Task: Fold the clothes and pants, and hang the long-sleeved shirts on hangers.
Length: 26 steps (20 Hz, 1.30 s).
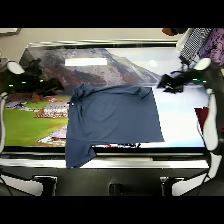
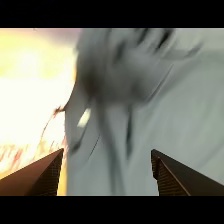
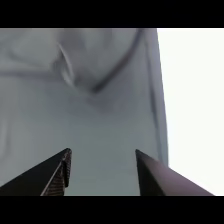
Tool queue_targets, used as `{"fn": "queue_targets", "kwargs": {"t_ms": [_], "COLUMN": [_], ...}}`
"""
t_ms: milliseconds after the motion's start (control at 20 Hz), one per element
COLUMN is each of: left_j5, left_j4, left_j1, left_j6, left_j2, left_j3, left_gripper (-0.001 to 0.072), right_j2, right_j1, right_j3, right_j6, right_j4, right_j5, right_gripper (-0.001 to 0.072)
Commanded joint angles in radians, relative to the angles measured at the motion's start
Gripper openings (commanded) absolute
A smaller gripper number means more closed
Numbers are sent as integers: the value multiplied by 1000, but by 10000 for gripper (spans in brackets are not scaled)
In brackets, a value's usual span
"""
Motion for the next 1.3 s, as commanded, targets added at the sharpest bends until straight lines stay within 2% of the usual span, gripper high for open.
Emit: {"fn": "queue_targets", "kwargs": {"t_ms": [0, 250, 400, 600, 850, 1050, 1100, 1250], "left_j5": [-112, 61, 69, 75, 83, 125, 134, 166], "left_j4": [-76, -109, -108, -108, -109, -109, -112, -175], "left_j1": [126, 278, 317, 314, 294, 268, 268, 268], "left_j6": [68, 113, 115, 134, 226, 227, 235, 287], "left_j2": [127, 407, 442, 440, 440, 440, 440, 440], "left_j3": [-138, -587, -706, -722, -734, -795, -815, -880], "left_gripper": [614, 611, 611, 610, 604, 605, 605, 605], "right_j2": [133, 347, 392, 393, 393, 393, 393, 393], "right_j1": [-121, -224, -233, -233, -232, -210, -197, -132], "right_j3": [-172, -678, -848, -932, -994, -1027, -1029, -1029], "right_j6": [-125, -189, -201, -212, -222, -203, -203, -203], "right_j4": [16, -8, -49, -39, 8, 46, 48, 47], "right_j5": [121, 78, 32, -36, -67, -108, -116, -158], "right_gripper": [482, 482, 482, 481, 481, 479, 466, 268]}}
